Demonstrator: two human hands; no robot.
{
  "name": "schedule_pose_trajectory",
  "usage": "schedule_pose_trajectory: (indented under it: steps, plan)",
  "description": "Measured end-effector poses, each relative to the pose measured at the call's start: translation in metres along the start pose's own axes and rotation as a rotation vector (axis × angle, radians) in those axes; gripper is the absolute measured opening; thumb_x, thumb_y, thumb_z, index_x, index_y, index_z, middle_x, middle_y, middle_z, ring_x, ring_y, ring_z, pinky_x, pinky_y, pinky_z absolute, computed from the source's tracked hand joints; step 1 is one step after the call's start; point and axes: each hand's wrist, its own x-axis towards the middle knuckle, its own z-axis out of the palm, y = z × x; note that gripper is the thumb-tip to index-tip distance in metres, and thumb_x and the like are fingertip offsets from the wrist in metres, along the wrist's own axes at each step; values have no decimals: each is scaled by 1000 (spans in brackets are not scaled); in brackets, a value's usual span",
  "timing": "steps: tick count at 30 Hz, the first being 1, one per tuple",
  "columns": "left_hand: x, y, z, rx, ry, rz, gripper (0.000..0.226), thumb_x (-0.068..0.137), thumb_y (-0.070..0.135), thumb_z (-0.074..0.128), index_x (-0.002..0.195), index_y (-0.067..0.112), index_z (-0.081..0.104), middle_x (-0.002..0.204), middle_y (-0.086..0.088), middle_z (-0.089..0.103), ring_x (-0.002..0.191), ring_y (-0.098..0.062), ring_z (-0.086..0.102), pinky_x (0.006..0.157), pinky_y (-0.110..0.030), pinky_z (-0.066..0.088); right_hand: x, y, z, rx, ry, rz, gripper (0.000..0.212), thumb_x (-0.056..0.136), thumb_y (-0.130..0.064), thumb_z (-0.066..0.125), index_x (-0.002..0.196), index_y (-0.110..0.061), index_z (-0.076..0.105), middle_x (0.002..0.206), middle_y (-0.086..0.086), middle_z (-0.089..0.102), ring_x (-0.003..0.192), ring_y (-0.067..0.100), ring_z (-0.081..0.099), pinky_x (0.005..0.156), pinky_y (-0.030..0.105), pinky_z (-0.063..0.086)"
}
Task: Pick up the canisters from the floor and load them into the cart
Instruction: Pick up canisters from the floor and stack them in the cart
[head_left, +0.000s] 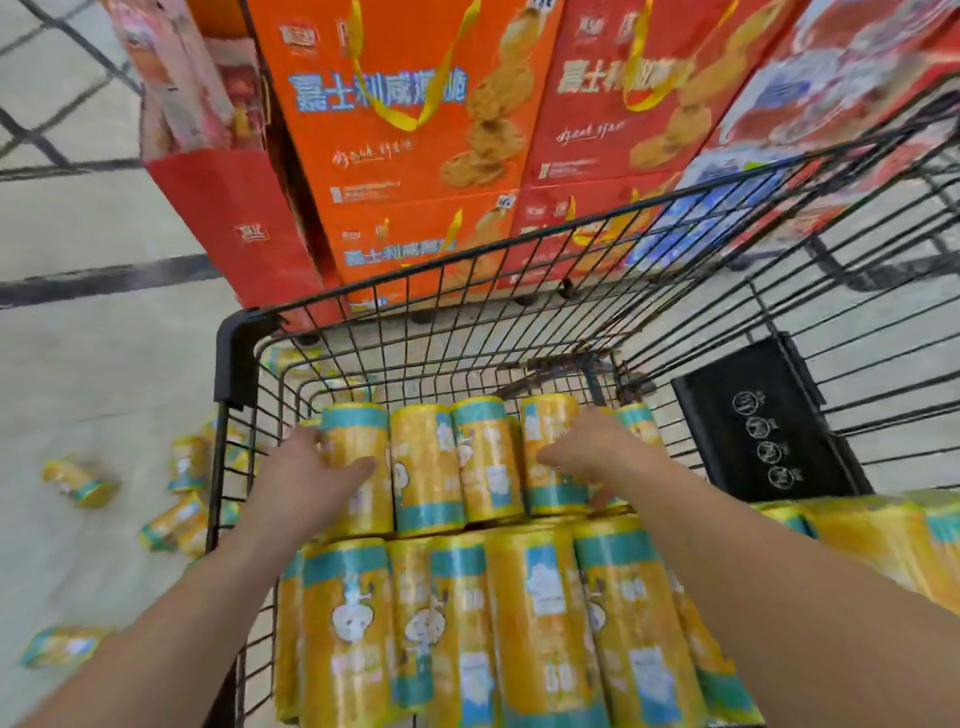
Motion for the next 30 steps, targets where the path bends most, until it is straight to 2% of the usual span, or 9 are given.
schedule_pose_trajectory:
  steps: [2, 7, 11, 14, 17, 21, 24, 27, 30]
  plan:
    - [-4, 0, 0, 6, -32, 9, 48, 77, 43, 75, 106, 17, 47, 93, -4, 63, 74, -19, 61, 68, -32, 44, -1, 1, 4, 42, -56, 9, 26, 85, -26, 69, 93, -6, 55, 93, 11, 62, 84, 28, 65, 73, 49, 61]
    - [-14, -5, -9, -56, -29, 74, 73, 78, 44, 74, 136, 10, 46, 130, -10, 55, 115, -26, 55, 91, -33, 45, -8, -7, 5, 20, 25, -26, 48, 86, -32, 68, 121, -1, 55, 113, 16, 64, 104, 33, 63, 87, 49, 56]
    - [-26, -6, -41, -199, 56, 214, 73, 74, 44, 76, 135, 16, 47, 125, -2, 56, 113, -21, 56, 93, -33, 46, -32, -41, 3, 52, 269, -168, 67, 84, -44, 70, 138, -13, 44, 107, 2, 58, 96, 22, 58, 80, 34, 49]
    - [-34, -21, -83, -345, 156, 293, 69, 70, 44, 79, 129, 22, 50, 117, 4, 60, 104, -15, 60, 91, -36, 50, -69, -91, 10, 182, 351, -377, 61, 85, -43, 70, 135, -18, 47, 115, -1, 60, 95, 16, 57, 79, 28, 43]
    - [-43, -58, -141, -517, 260, 304, 61, 69, 42, 81, 119, 30, 49, 107, 10, 60, 95, -7, 60, 82, -39, 54, -121, -156, 31, 232, 378, -581, 54, 84, -40, 72, 130, -22, 49, 112, -4, 60, 93, 13, 60, 80, 31, 50]
    - [-53, -163, -226, -607, 415, 223, 58, 70, 43, 79, 118, 34, 49, 106, 13, 58, 97, -4, 59, 83, -39, 53, -190, -246, 97, 227, 312, -787, 45, 83, -29, 76, 121, -25, 52, 104, -7, 61, 93, 12, 60, 81, 22, 49]
    - [-61, -275, -277, -606, 510, 82, 64, 65, 54, 72, 121, 32, 50, 108, 12, 58, 97, -6, 58, 84, -40, 53, -237, -313, 180, 184, 219, -889, 44, 82, -17, 77, 116, -26, 51, 101, -6, 60, 89, 10, 58, 68, 10, 47]
    - [-75, -399, -308, -563, 552, -80, 63, 70, 48, 76, 123, 30, 50, 111, 11, 56, 97, -8, 57, 84, -34, 50, -267, -362, 285, 113, 77, -919, 43, 82, -14, 76, 116, -24, 53, 101, -3, 61, 90, 14, 60, 70, 22, 51]
    - [-95, -512, -323, -499, 529, -269, 64, 73, 48, 74, 128, 30, 48, 117, 13, 53, 105, -8, 55, 84, -27, 44, -283, -394, 394, -7, -33, -938, 42, 80, -15, 78, 113, -26, 54, 97, -8, 62, 89, 17, 64, 66, 22, 50]
